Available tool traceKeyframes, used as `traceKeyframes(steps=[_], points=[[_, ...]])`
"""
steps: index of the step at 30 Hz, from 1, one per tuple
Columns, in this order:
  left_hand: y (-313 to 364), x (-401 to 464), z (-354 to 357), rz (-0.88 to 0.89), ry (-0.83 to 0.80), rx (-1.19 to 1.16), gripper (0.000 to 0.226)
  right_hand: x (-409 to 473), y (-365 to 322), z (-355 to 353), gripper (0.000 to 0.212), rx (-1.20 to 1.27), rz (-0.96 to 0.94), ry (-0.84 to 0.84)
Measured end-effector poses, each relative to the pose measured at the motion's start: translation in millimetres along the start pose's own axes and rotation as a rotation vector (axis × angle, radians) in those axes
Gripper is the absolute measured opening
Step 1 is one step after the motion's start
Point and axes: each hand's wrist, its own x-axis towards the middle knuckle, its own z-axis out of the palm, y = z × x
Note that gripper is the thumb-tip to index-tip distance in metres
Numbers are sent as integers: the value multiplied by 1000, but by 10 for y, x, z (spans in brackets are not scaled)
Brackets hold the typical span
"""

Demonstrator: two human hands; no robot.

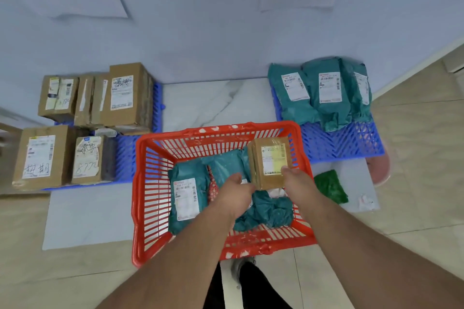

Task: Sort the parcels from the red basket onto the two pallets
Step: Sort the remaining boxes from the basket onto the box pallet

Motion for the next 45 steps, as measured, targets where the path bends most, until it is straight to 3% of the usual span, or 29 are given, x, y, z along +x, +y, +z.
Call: traceKeyframes(steps=[5,11,23,28,36,41,45], points=[[68,293,151,22,-41,-24,52,142,102,75,20,-73,-29,44],[18,453,273,28,-75,-27,45,214,158,138,29,-51,-20,38],[173,89,-112,39,53,-72,41,-69,-2,104,35,59,52,-24],[202,-538,-554,113,155,-102,32,-615,-272,295,35,96,-42,-176],[101,-1332,-1640,199,330,-205,37,-1644,-1038,1026,41,-13,-220,-393],[-26,-1370,-2318,236,396,-243,25,-1818,-1339,1654,41,-28,-227,-450],[-179,-1205,-2875,225,392,-234,34,-1819,-1504,2244,50,-72,-205,-439]])
